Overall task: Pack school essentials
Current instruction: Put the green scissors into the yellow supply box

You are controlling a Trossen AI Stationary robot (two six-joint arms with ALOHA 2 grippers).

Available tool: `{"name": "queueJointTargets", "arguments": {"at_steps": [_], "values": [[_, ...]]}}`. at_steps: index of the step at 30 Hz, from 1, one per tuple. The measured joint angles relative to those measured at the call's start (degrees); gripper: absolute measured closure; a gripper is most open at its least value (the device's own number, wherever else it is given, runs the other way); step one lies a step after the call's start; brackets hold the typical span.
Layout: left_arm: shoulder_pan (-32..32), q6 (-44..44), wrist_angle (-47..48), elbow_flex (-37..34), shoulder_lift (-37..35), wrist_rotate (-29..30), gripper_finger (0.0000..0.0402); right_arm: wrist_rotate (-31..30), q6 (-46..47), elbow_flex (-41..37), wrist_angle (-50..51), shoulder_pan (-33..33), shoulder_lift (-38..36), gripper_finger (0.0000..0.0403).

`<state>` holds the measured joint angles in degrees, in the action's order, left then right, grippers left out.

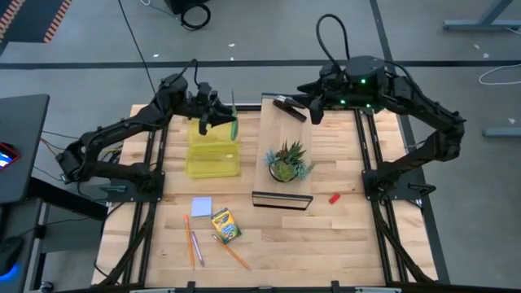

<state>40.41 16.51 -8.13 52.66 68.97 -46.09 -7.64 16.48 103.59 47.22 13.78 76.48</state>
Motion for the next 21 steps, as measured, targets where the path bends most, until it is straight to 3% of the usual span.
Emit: {"name": "queueJointTargets", "arguments": {"at_steps": [11, 17, 21], "values": [[0.5, -13.5, 27.5, 0.0, -8.0, 5.1, 0.0267, -0.9, -0.5, 0.0, 0.3, 0.0, -0.3, 0.0211], [0.5, -18.2, 35.6, -1.8, -8.0, 5.8, 0.027, -0.9, -0.5, 0.0, 0.3, 0.0, -0.3, 0.0211], [0.5, -21.7, 40.2, -3.7, -7.9, 9.4, 0.0265, -0.9, -0.4, 0.0, 0.3, 0.0, -0.3, 0.0211]]}}
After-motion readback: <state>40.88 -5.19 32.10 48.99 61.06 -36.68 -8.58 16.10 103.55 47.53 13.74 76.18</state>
